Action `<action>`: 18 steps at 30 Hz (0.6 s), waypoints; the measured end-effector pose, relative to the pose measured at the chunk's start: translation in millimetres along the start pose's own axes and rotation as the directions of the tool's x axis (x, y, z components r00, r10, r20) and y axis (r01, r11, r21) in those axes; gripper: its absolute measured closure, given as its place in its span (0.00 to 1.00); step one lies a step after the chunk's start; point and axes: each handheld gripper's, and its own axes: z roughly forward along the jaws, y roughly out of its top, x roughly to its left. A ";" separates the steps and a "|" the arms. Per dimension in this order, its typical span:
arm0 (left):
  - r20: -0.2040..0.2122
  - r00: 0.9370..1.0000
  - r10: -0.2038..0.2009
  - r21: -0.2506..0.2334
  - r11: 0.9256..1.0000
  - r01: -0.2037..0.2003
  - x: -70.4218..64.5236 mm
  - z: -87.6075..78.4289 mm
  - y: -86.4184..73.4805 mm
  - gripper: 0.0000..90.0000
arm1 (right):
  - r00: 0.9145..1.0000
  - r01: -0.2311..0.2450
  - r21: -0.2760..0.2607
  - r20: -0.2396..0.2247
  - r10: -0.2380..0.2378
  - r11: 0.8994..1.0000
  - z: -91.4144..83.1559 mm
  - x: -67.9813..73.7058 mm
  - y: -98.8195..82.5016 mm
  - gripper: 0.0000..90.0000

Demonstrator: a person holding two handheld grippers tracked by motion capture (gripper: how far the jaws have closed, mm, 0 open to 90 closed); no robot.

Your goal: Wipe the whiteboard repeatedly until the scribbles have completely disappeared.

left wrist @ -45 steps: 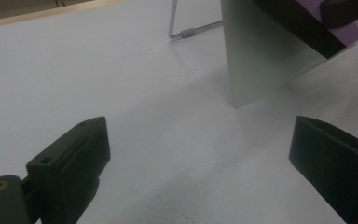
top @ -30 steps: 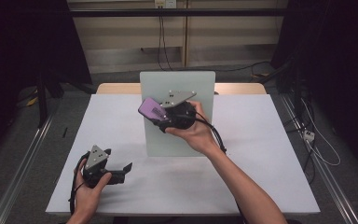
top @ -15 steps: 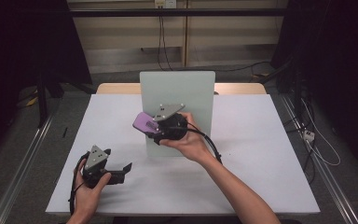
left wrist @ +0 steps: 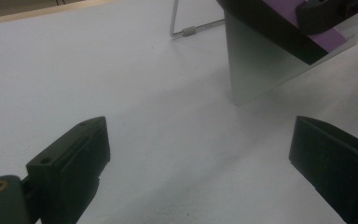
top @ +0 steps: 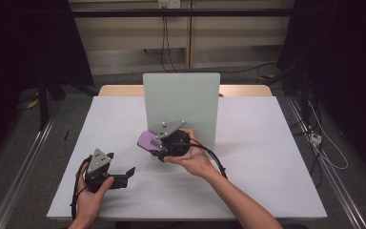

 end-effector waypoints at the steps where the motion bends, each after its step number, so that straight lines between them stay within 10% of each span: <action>1: 0.001 1.000 -0.001 0.000 1.000 0.001 0.4 0.0 -0.3 0.06 | 1.000 0.002 0.008 -0.002 -0.002 1.000 0.5 0.6 -1.4 0.46; 18: -0.001 1.000 -0.006 0.003 1.000 0.006 1.7 0.7 0.0 0.06 | 0.999 -0.035 -0.004 -0.031 0.035 0.999 -15.6 -3.5 -11.2 0.46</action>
